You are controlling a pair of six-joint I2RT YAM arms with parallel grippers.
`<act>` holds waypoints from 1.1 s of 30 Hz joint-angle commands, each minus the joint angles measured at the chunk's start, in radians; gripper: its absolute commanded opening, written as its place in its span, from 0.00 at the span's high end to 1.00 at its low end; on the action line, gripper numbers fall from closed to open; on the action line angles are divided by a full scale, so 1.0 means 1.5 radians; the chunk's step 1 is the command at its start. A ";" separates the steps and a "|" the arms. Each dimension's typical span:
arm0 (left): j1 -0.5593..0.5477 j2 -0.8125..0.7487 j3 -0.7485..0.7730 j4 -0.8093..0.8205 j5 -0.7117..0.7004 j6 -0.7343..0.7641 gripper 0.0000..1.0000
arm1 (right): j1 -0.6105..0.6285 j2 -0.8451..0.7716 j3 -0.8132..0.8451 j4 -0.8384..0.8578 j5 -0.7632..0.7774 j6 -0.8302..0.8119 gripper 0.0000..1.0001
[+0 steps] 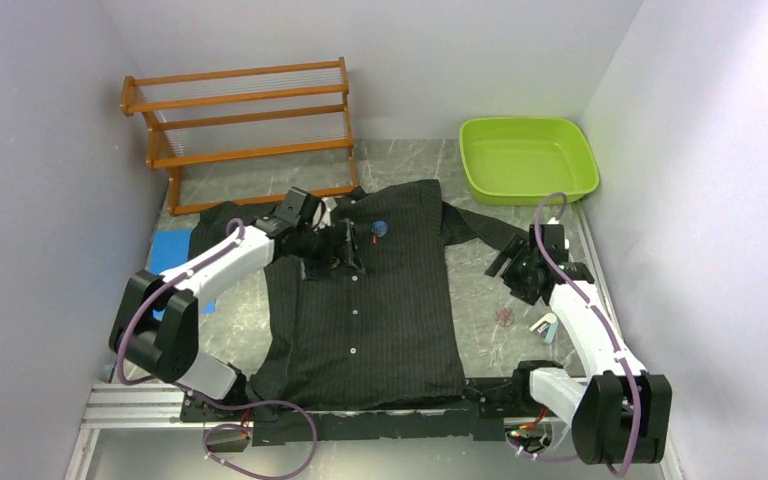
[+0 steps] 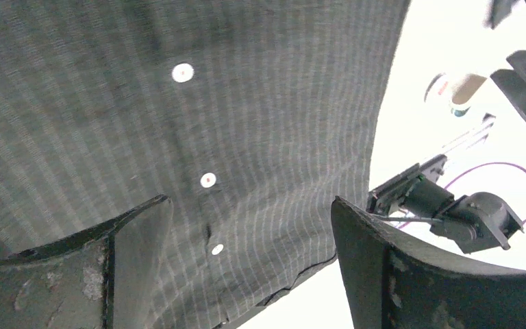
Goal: Pin the brooch onto the clothing
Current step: Pick up the brooch from the center of the board.
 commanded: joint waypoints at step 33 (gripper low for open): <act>-0.313 0.647 0.476 0.449 0.316 -0.170 0.61 | -0.239 -0.042 -0.218 0.113 -0.193 0.075 0.53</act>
